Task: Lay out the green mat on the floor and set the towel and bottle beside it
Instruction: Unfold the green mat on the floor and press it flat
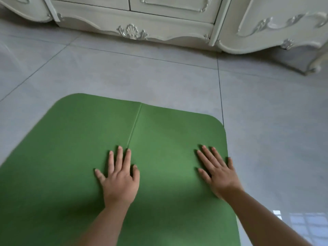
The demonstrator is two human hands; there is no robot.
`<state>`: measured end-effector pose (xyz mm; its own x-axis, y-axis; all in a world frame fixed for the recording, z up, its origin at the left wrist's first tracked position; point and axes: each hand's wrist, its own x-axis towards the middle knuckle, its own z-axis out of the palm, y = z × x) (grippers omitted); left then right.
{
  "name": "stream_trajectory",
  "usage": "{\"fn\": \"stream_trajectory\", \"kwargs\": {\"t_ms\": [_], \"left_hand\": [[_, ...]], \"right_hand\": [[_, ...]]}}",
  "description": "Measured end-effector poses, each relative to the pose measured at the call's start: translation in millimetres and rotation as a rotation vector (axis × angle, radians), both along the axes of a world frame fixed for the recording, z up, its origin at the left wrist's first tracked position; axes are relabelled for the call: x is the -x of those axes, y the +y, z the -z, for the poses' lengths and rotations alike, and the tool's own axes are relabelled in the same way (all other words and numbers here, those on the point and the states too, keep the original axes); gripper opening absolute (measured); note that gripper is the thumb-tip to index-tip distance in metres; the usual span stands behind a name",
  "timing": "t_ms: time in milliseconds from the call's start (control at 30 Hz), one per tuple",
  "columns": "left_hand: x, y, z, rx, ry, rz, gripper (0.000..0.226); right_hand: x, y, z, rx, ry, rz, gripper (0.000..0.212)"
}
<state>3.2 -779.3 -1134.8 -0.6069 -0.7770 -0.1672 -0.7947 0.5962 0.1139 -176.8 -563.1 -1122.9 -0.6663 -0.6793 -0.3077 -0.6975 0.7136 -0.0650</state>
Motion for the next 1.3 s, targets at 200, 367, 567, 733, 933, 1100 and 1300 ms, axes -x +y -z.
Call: {"fn": "stream_trajectory", "kwargs": {"t_ms": [200,367,567,733,933,1100,1300], "left_hand": [[0.2,5.7,-10.3,-0.043,-0.037,0.017,0.064],[15.2,1.1,-28.4,-0.118,-0.082,0.033,0.063],[12.0,-2.6,-26.4,-0.074,-0.078,0.022,0.060],[7.9,-0.8,-23.0,0.005,0.005,0.025,0.059],[7.0,1.5,-21.8,-0.013,-0.050,0.029,0.059],[3.1,2.7,-8.3,-0.055,-0.080,-0.014,0.074],[4.9,5.4,-10.7,-0.059,0.045,-0.042,0.066]], "right_hand": [[19.3,-62.6,-17.7,0.060,-0.052,0.059,0.062],[-52.5,-197.4,-21.8,0.299,-0.332,-0.338,0.061],[-41.7,-260.4,-1.3,0.205,-0.246,-0.556,0.055],[47.0,-237.3,7.3,0.124,-0.042,-0.313,0.057],[54.8,-192.5,-11.2,0.108,-0.082,0.061,0.059],[-67.2,-168.8,-21.5,0.346,-0.271,-0.263,0.062],[-41.2,-114.0,7.0,0.256,-0.091,-0.237,0.056]]}}
